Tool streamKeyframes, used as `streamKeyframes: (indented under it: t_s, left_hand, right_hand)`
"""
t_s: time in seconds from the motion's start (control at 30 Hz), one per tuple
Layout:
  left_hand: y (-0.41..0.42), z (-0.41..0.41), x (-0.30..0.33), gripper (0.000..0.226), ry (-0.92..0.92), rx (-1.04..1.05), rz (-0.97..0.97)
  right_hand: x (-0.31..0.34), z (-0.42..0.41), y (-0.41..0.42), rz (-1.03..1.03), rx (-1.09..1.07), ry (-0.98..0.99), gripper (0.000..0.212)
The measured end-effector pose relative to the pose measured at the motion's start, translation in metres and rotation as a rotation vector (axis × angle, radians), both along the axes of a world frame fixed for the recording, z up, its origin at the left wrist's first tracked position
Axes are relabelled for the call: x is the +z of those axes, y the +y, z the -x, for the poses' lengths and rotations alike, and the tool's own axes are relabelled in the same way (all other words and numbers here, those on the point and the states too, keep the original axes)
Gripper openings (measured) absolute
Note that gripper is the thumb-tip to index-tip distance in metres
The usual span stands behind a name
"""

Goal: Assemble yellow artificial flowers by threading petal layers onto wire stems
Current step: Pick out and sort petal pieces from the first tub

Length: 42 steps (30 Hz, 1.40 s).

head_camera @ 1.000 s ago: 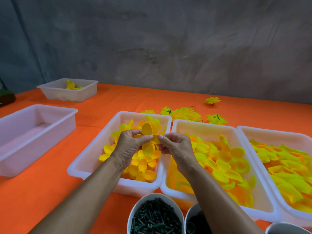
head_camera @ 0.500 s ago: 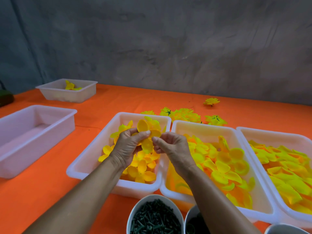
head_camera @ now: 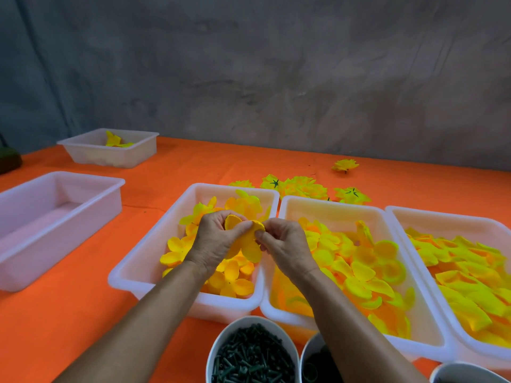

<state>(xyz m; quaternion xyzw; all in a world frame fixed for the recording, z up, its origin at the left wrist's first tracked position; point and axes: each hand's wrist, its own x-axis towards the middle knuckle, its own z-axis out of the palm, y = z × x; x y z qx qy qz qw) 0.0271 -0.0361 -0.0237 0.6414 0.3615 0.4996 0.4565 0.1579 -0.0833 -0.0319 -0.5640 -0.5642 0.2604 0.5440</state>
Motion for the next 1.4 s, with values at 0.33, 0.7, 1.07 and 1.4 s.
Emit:
streamKeyframes:
  t_s: [0.33, 0.7, 1.07, 1.4]
  left_hand:
    - [0.006, 0.011, 0.005, 0.013, -0.294, -0.252, 0.451]
    - [0.007, 0.005, 0.000, 0.005, -0.199, 0.036, 0.236]
    - [0.007, 0.005, -0.004, 0.012, -0.125, -0.042, 0.263]
    - [0.007, 0.002, -0.005, 0.012, -0.140, 0.063, 0.247]
  right_hand:
    - [0.000, 0.002, -0.001, -0.023, 0.133, 0.140, 0.017]
    - [-0.003, 0.003, 0.004, -0.029, -0.048, 0.130, 0.007]
    - [-0.003, 0.002, 0.003, 0.017, -0.107, -0.008, 0.022]
    - [-0.003, 0.003, 0.003, -0.085, -0.145, -0.157, 0.025]
